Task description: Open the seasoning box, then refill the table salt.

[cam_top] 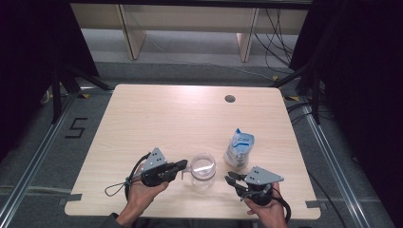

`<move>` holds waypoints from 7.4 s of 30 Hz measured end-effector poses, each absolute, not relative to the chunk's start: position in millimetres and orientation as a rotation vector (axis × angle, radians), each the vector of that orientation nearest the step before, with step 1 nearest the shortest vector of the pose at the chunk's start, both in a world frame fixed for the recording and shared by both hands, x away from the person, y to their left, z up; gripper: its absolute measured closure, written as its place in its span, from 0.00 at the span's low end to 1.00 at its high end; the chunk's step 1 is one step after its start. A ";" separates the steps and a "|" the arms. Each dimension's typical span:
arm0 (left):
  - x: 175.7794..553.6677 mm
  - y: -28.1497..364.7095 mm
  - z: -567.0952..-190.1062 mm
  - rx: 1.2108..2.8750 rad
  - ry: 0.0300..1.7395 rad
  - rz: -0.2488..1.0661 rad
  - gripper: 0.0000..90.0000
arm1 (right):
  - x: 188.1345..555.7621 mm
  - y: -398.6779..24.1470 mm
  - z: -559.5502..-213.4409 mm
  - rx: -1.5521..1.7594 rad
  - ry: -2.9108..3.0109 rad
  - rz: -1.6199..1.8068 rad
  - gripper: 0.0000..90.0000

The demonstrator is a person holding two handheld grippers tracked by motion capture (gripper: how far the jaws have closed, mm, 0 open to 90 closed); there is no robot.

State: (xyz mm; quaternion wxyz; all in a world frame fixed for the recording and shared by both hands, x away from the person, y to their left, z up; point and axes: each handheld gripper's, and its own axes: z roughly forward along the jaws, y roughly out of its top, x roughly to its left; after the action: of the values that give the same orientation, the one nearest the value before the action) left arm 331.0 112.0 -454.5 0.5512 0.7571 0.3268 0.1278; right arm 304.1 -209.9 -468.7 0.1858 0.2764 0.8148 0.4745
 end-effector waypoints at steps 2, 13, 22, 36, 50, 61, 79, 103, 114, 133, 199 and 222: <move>331.0 112.1 -454.8 1.788 0.773 0.301 0.99 | 305.4 -206.2 -467.6 0.784 2.308 1.344 0.89; 331.4 113.4 -455.7 1.786 0.760 0.305 0.99 | 313.7 -191.2 -464.3 0.725 2.308 1.366 0.96; 331.3 113.7 -456.4 1.787 0.758 0.308 0.99 | 316.9 -187.5 -459.0 0.712 2.320 1.382 0.97; 331.9 114.6 -458.1 1.782 0.756 0.300 0.99 | 320.8 -178.3 -449.7 0.685 2.322 1.391 0.97; 328.1 127.1 -454.6 1.736 0.775 0.254 0.69 | 322.5 -172.1 -441.6 0.691 2.341 1.404 0.97; 306.7 140.3 -468.6 1.886 0.759 0.335 0.37 | 324.1 -164.3 -429.0 0.633 2.304 1.423 0.97; 297.6 149.0 -479.7 1.908 0.792 0.357 0.30 | 318.4 -145.0 -415.2 0.577 2.289 1.462 0.97; 296.6 153.8 -487.0 1.890 0.818 0.345 0.29 | 314.6 -121.1 -413.3 0.488 2.308 1.473 0.95; 296.7 156.7 -489.1 1.872 0.824 0.347 0.24 | 316.1 -141.2 -415.5 0.523 2.264 1.489 0.85; 292.7 154.6 -491.1 1.870 0.773 0.323 0.18 | 304.4 -225.4 -429.1 0.683 2.119 1.493 0.43; 291.5 143.6 -494.8 1.888 0.748 0.298 0.17 | 351.4 -257.8 -490.7 0.847 2.084 1.456 0.17; 288.8 146.4 -495.7 1.878 0.772 0.301 0.17 | 381.6 -240.3 -506.0 0.866 2.080 1.458 0.17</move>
State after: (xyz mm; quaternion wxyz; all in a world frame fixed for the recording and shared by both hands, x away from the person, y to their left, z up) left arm 288.8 146.4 -495.7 0.5178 0.7827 0.3217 0.1253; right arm 381.6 -240.3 -506.0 0.2267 0.3142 0.7549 0.5291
